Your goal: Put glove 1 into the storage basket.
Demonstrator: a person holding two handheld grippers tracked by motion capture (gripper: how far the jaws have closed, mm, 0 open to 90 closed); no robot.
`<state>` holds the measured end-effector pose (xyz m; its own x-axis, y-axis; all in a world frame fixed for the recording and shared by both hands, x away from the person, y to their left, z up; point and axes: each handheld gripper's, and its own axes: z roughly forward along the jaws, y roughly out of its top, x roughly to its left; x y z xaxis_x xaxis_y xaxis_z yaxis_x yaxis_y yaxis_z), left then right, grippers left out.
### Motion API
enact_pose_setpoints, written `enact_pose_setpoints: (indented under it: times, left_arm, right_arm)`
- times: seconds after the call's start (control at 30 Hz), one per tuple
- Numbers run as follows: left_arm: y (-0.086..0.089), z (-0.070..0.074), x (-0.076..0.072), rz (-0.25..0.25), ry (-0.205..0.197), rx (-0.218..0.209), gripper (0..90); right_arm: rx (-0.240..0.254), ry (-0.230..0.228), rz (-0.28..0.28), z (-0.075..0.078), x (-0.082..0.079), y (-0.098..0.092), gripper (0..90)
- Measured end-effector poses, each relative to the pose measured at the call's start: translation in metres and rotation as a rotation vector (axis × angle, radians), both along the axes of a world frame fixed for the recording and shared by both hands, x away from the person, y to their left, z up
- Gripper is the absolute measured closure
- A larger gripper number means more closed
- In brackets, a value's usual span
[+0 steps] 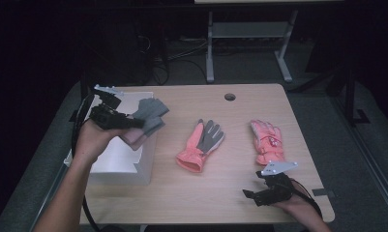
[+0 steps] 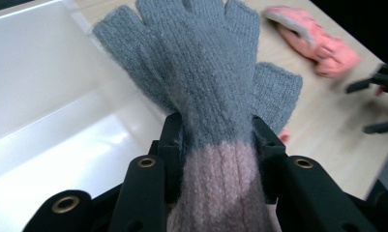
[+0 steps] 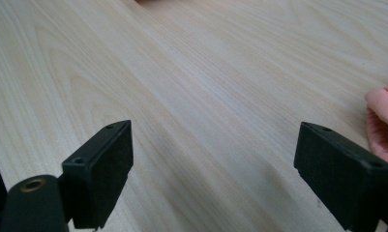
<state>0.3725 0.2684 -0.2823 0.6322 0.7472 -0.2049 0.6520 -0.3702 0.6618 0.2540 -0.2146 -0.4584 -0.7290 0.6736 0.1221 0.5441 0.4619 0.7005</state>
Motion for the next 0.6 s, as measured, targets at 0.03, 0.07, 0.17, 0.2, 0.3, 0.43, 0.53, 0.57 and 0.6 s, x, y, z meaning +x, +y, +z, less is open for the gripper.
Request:
enact_pose_setpoints:
  times: [0.03, 0.07, 0.17, 0.2, 0.3, 0.43, 0.53, 0.57, 0.6]
  left_arm:
    - [0.005, -0.002, 0.001, 0.02, 0.001, -0.001, 64.6]
    - [0.011, -0.004, 0.003, 0.039, -0.001, -0.002, 64.6]
    - [0.024, -0.011, 0.007, 0.09, 0.007, 0.009, 64.5]
    - [0.028, -0.014, 0.008, 0.103, 0.011, 0.013, 64.6]
    - [0.037, -0.026, 0.014, 0.148, 0.022, 0.023, 64.5]
    - [0.046, -0.044, 0.023, 0.212, 0.041, 0.049, 64.4]
    - [0.051, -0.058, 0.03, 0.248, 0.061, 0.076, 64.3]
    - [0.052, -0.062, 0.031, 0.256, 0.062, 0.086, 64.3]
    - [0.052, -0.067, 0.033, 0.263, 0.072, 0.091, 64.2]
  right_arm:
    - [0.0, 0.002, 0.001, 0.0, 0.0, 0.0, 13.6]
    - [-0.001, 0.003, 0.0, 0.0, 0.0, 0.0, 13.6]
    - [-0.001, 0.005, 0.001, 0.0, 0.0, 0.0, 13.6]
    - [0.0, 0.005, 0.001, 0.0, 0.0, 0.0, 13.6]
    - [-0.008, 0.004, 0.002, -0.001, 0.0, 0.001, 13.6]
    - [-0.005, 0.006, -0.001, 0.0, 0.0, 0.0, 13.6]
    - [-0.006, 0.01, -0.002, -0.001, 0.0, 0.0, 13.6]
    - [-0.006, 0.01, -0.001, -0.001, 0.0, -0.001, 13.6]
    - [-0.003, 0.01, -0.001, -0.001, 0.0, -0.001, 13.6]
